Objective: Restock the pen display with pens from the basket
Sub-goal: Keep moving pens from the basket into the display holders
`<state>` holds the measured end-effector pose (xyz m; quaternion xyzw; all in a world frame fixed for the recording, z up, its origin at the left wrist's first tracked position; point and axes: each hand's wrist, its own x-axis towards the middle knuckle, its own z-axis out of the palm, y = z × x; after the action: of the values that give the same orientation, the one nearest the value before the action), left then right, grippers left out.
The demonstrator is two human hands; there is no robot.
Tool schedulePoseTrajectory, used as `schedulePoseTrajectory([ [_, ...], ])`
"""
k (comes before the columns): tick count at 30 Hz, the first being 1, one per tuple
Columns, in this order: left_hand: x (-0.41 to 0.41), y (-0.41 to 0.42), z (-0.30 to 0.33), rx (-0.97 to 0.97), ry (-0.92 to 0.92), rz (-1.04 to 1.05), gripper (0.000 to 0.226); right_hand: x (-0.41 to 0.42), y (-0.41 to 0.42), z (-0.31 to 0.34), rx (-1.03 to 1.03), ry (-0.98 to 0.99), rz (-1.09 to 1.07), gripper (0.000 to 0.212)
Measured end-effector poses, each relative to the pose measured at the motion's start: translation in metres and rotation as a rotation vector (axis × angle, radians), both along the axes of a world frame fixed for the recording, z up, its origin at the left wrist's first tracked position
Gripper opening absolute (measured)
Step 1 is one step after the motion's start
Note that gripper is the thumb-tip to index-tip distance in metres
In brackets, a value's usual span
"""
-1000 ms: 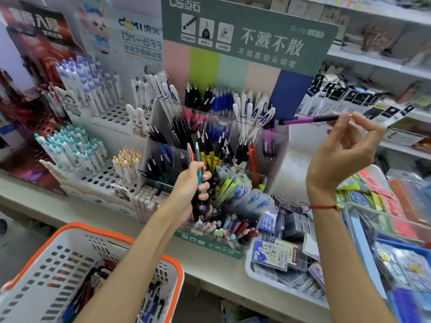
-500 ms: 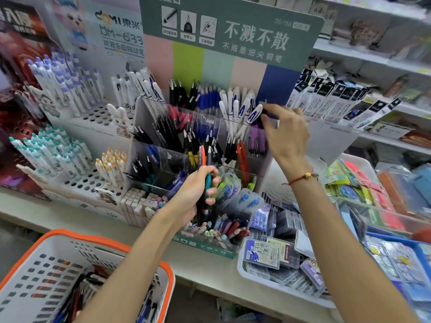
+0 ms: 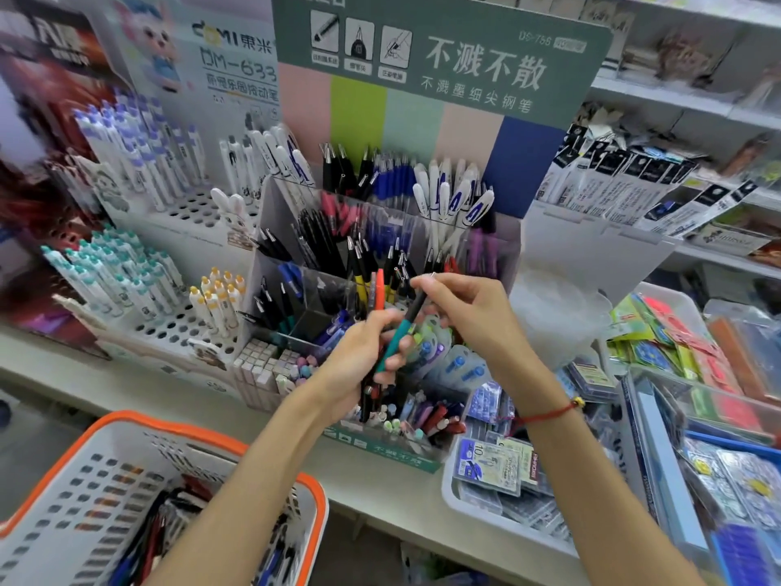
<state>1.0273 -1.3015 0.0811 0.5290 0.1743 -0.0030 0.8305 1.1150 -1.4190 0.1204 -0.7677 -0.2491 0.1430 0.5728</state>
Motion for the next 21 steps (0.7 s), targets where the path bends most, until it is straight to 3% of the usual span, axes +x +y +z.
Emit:
schedulePoseTrajectory([
  [3,-0.007,0.012,-0.003,0.049,0.089,0.207,0.027,-0.004,0.005,0.004,0.236,0.048,-0.134,0.016],
  [6,-0.020,0.036,-0.018,0.038,0.142,0.428,0.028,-0.008,0.018,0.006,0.349,-0.060,-0.285,0.017],
  [8,-0.032,0.053,-0.028,-0.041,0.153,0.542,0.026,-0.016,0.035,0.001,0.340,-0.177,-0.258,0.017],
  [13,-0.066,0.080,-0.039,-0.389,0.097,0.640,0.027,-0.030,0.102,-0.034,0.034,-0.531,-0.049,0.020],
  [21,-0.101,0.089,-0.042,-0.401,0.101,0.525,0.018,-0.035,0.174,-0.076,-0.527,-0.659,0.174,0.019],
])
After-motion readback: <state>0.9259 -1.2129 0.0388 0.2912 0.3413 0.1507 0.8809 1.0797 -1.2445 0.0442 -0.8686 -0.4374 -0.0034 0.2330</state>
